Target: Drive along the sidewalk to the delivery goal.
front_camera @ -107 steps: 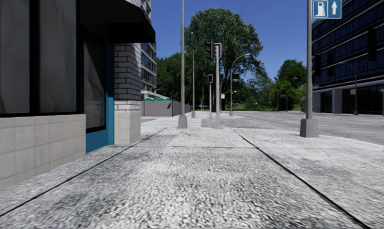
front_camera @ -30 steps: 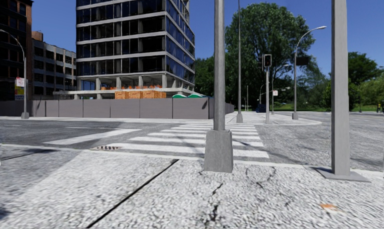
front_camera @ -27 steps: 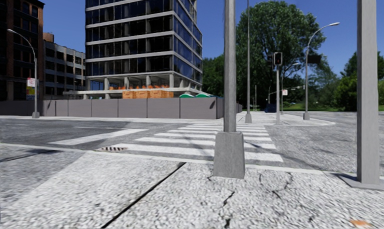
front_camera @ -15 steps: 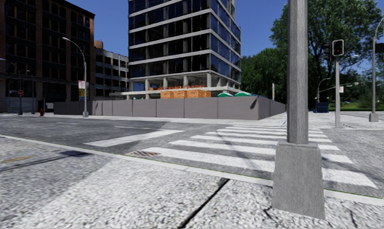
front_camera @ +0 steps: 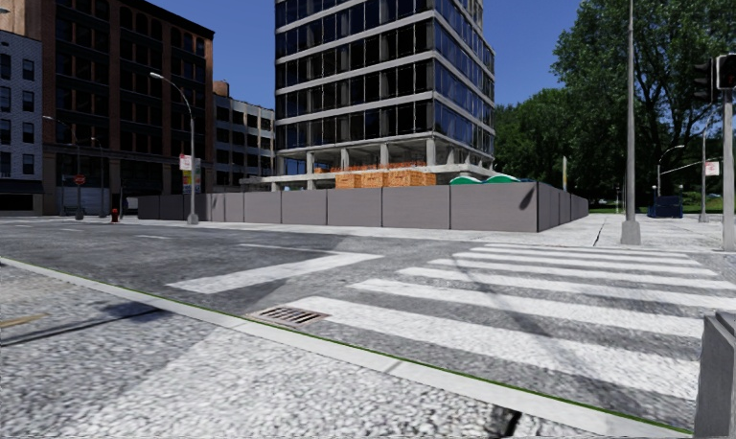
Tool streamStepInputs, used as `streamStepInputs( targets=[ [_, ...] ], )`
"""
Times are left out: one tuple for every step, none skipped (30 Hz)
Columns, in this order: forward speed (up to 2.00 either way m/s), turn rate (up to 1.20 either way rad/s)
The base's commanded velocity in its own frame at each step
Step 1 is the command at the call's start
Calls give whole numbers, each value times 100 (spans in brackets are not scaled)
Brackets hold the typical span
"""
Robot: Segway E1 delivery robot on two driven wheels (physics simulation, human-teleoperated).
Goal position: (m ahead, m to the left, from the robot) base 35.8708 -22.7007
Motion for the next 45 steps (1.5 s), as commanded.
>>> streamStepInputs(
  targets=[
    [137, 0],
    [137, 0],
    [139, 0],
    [142, 0],
    [142, 0],
    [143, 0],
    [143, -14],
    [144, -20],
    [144, -22],
    [144, -22],
    [144, -24],
    [149, -26],
    [152, -29],
    [153, -37],
    [153, -37],
    [155, -41],
    [155, -51],
    [155, -55],
    [155, -55],
    [155, -55],
    [155, -56],
    [155, -56],
    [155, -56],
    [155, -56],
    [155, -56],
    [155, -56],
    [154, -56],
    [147, -56],
    [147, -56],
    [138, -56],
    [134, -56],
    [132, -56],
    [132, -56],
    [132, -56],
    [132, -56],
    [132, -56],
    [132, -56],
    [132, -56],
    [131, -56],
    [131, -56],
    [131, -56],
    [131, -56],
    [131, -56],
    [131, -56],
    [131, -56]
  ],
)
